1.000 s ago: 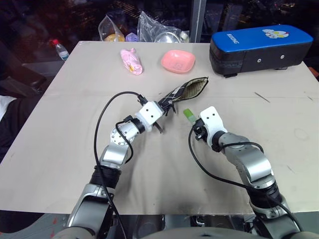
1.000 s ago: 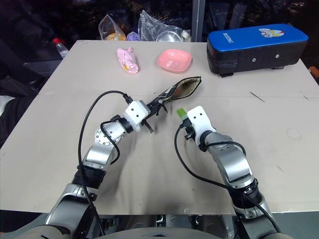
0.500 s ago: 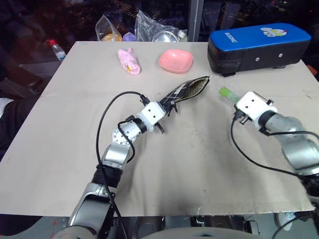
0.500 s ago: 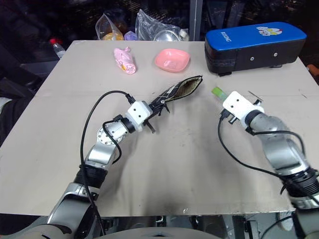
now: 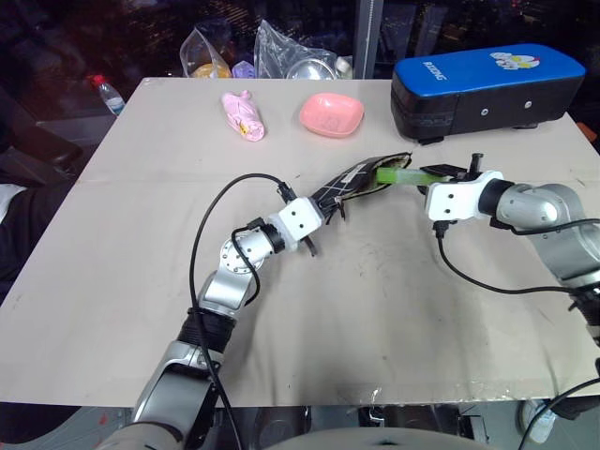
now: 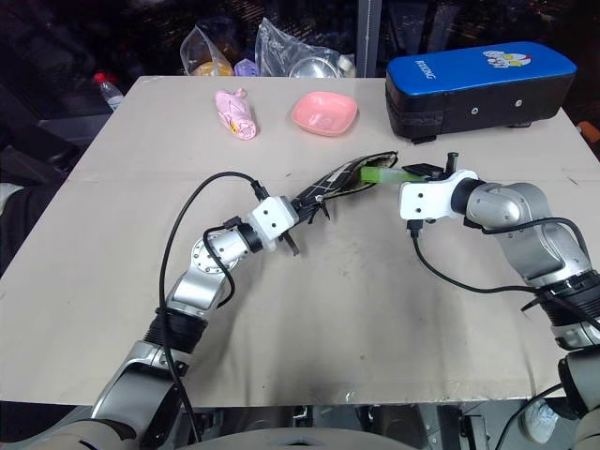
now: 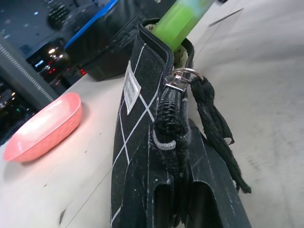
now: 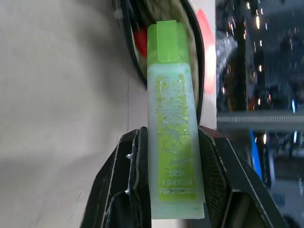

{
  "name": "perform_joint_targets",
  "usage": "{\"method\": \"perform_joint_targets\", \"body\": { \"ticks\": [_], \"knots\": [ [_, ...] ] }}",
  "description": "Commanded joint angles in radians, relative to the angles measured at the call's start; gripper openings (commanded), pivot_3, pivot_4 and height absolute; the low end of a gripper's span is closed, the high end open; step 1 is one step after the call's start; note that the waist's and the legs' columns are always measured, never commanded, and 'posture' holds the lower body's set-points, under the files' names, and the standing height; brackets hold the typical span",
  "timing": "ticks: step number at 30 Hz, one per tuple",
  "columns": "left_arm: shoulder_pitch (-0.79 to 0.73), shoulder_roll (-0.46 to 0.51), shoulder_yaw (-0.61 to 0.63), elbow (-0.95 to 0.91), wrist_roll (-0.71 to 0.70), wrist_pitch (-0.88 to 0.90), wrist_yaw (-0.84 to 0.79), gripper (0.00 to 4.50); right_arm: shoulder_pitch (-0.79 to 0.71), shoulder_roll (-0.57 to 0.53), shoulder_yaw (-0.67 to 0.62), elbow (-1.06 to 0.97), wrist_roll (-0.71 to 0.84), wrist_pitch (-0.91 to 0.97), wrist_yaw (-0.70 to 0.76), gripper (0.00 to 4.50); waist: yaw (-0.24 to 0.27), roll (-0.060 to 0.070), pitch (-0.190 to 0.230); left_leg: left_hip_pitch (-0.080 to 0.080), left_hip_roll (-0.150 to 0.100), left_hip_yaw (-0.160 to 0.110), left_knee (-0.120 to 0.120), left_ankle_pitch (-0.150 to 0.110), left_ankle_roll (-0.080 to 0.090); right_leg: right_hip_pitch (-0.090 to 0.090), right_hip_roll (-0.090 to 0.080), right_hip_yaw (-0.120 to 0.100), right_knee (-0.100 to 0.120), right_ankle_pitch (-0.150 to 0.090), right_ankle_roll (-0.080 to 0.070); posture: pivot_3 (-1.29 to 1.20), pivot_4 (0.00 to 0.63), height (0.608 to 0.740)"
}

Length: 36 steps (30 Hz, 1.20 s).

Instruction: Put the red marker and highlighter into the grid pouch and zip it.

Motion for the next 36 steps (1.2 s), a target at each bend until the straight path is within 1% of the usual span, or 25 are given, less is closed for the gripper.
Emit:
{"method": "perform_joint_targets", "body": {
  "ticks": [1,6,9,13,14,15,16,18,20,21,23,25,27,29,30,33,36],
  "knots": [
    [-0.021,0.014,-0.008,-0.046,0.01,-0.033,-0.014,0.0,-0.073,0.024,0.014,0.044,-0.04,-0.096,0.017,0.78,-0.001,0.0,0.0,0.0,0.0,0.0,0.0,0.0,0.0,0.0,0.0,0.0,0.0,0.0,0.0,0.0,0.15,0.686],
    [-0.032,0.028,-0.033,-0.069,0.033,-0.049,-0.036,0.0,-0.176,0.089,0.081,0.155,-0.099,-0.237,0.034,0.78,-0.004,0.001,0.0,0.0,0.0,0.001,0.001,0.0,0.0,-0.001,0.0,0.0,0.001,0.0,0.0,0.0,0.15,0.686],
    [-0.032,0.023,-0.043,-0.094,0.017,-0.054,-0.057,0.0,-0.211,0.122,0.107,0.224,-0.107,-0.316,0.049,0.78,-0.002,0.001,0.0,0.0,0.0,0.001,0.001,0.0,0.0,-0.001,0.0,0.0,0.001,0.0,0.0,0.0,0.15,0.686],
    [-0.025,0.023,-0.046,-0.114,0.018,-0.045,-0.062,0.0,-0.242,0.147,0.107,0.289,-0.1,-0.361,0.072,0.78,0.002,0.001,0.001,-0.001,0.0,0.002,0.001,0.0,0.0,-0.001,-0.001,0.0,0.001,0.0,0.0,0.0,0.15,0.686],
    [-0.022,0.025,-0.046,-0.117,0.02,-0.04,-0.061,0.0,-0.248,0.15,0.097,0.299,-0.096,-0.36,0.072,1.85,0.002,0.001,0.001,-0.001,0.0,0.002,0.001,0.0,0.0,-0.001,-0.001,0.0,0.001,0.0,0.0,0.0,0.15,0.686],
    [-0.019,0.027,-0.043,-0.121,0.023,-0.034,-0.056,0.0,-0.253,0.146,0.084,0.307,-0.092,-0.358,0.069,2.02,0.001,0.001,0.001,-0.001,0.0,0.002,0.001,0.0,0.0,-0.001,-0.001,0.0,0.001,0.0,0.0,0.0,0.15,0.686],
    [-0.014,0.028,-0.039,-0.124,0.023,-0.028,-0.052,0.0,-0.256,0.142,0.071,0.311,-0.085,-0.354,0.068,2.65,0.0,0.001,0.001,0.0,0.0,0.002,0.001,0.0,0.0,-0.001,-0.001,0.0,0.001,0.0,0.0,0.0,0.15,0.686],
    [-0.003,0.024,-0.028,-0.13,0.017,-0.007,-0.039,0.0,-0.254,0.129,0.038,0.304,-0.057,-0.329,0.073,3.31,0.0,0.001,0.001,0.0,0.0,0.002,0.001,0.0,0.0,-0.001,-0.001,0.0,0.001,0.0,0.0,0.0,0.15,0.686],
    [0.003,0.015,-0.015,-0.131,0.005,0.02,-0.025,0.0,-0.241,0.116,-0.006,0.276,-0.01,-0.286,0.09,4.27,0.001,0.002,0.001,0.0,0.0,0.002,0.001,0.0,0.0,-0.001,-0.001,0.0,0.001,0.0,0.0,0.0,0.15,0.686],
    [0.005,0.012,-0.012,-0.133,0.002,0.029,-0.021,0.0,-0.235,0.114,-0.019,0.263,0.005,-0.268,0.097,4.44,0.001,0.002,0.001,-0.001,0.0,0.002,0.001,0.0,0.0,-0.001,-0.001,0.0,0.001,0.0,0.0,0.0,0.15,0.686],
    [0.004,-0.002,0.001,-0.126,-0.012,0.059,-0.003,0.0,-0.198,0.11,-0.076,0.191,0.084,-0.171,0.128,4.44,0.004,0.002,0.001,0.0,0.0,0.002,0.001,0.0,0.0,-0.001,-0.001,0.0,0.001,0.0,0.0,0.0,0.15,0.686],
    [0.003,-0.012,0.01,-0.119,-0.021,0.081,0.008,0.0,-0.15,0.119,-0.141,0.094,0.174,-0.034,0.151,4.44,0.004,0.002,0.001,0.0,0.001,0.001,0.001,0.0,0.0,-0.001,-0.001,0.0,0.001,0.0,0.0,0.0,0.15,0.686],
    [0.004,-0.014,0.015,-0.114,-0.028,0.087,0.006,0.0,-0.092,0.144,-0.203,-0.033,0.278,0.177,0.168,4.44,0.005,0.002,0.001,0.0,0.001,0.001,0.001,0.0,0.0,-0.001,-0.001,-0.001,0.001,0.0,0.0,0.0,0.15,0.686],
    [0.001,-0.018,0.019,-0.105,-0.033,0.088,0.001,0.0,-0.018,0.166,-0.272,-0.195,0.429,0.478,0.183,4.44,0.007,0.002,0.001,0.0,0.001,0.0,0.001,0.0,0.0,0.0,-0.001,0.0,0.002,0.0,0.0,0.0,0.15,0.686],
    [-0.002,-0.019,0.018,-0.098,-0.034,0.087,-0.002,0.0,0.018,0.167,-0.295,-0.264,0.497,0.599,0.192,4.44,0.009,0.002,0.001,0.0,0.001,0.0,0.001,0.0,0.0,0.0,-0.001,-0.001,0.002,0.0,0.0,0.0,0.15,0.686],
    [-0.013,-0.02,0.008,-0.073,-0.033,0.074,-0.016,0.0,0.098,0.171,-0.345,-0.415,0.633,0.842,0.184,4.44,0.016,0.002,0.001,0.0,0.001,-0.003,0.001,0.0,0.0,0.0,-0.001,0.0,0.002,0.0,0.0,0.0,0.15,0.686],
    [-0.033,-0.028,-0.002,-0.046,-0.034,0.06,-0.027,0.0,0.153,0.213,-0.391,-0.505,0.737,1.055,0.111,4.44,0.017,0.002,0.001,0.0,0.0,-0.005,0.001,0.0,0.0,0.0,-0.001,0.0,0.002,0.0,0.0,0.0,0.15,0.686]
  ]
}}
